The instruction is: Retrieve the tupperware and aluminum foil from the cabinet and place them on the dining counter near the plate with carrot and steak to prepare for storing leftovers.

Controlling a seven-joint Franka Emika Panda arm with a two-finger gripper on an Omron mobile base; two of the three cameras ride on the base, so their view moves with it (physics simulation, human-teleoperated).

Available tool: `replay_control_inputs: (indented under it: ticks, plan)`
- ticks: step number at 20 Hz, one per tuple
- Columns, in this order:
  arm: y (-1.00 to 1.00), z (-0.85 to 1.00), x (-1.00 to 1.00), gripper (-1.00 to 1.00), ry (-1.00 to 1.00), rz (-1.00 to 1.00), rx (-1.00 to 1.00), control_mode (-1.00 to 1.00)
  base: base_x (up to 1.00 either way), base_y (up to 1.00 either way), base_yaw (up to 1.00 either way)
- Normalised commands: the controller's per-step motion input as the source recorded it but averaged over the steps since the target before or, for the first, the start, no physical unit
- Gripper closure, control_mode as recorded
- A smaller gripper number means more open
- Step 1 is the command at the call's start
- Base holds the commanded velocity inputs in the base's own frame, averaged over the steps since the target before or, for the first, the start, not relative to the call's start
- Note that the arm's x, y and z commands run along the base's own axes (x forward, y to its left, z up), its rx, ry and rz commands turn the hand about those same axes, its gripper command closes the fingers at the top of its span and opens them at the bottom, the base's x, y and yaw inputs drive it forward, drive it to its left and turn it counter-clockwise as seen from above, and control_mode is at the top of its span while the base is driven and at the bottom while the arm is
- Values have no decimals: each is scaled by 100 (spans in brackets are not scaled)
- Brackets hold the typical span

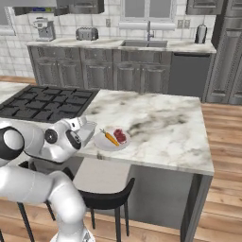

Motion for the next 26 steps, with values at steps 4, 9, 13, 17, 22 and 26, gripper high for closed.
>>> replay_control_inputs:
  ticks: [4,9,13,17,22,26]
  plan:
    - [-65,100,-28,-100,-1,-1,17,-100,0,0,0]
    - [-37,100,0,-100,-3,-1,19,-100,0,0,0]
    - [-31,100,-5,-100,4,-3,18,-100,0,0,0]
    - [-33,100,-34,-100,34,-3,8,-100,0,0,0]
    - [-31,100,-52,-100,45,0,0,-100,0,0,0]
    - [-19,100,-41,-100,37,-1,-4,-100,0,0,0]
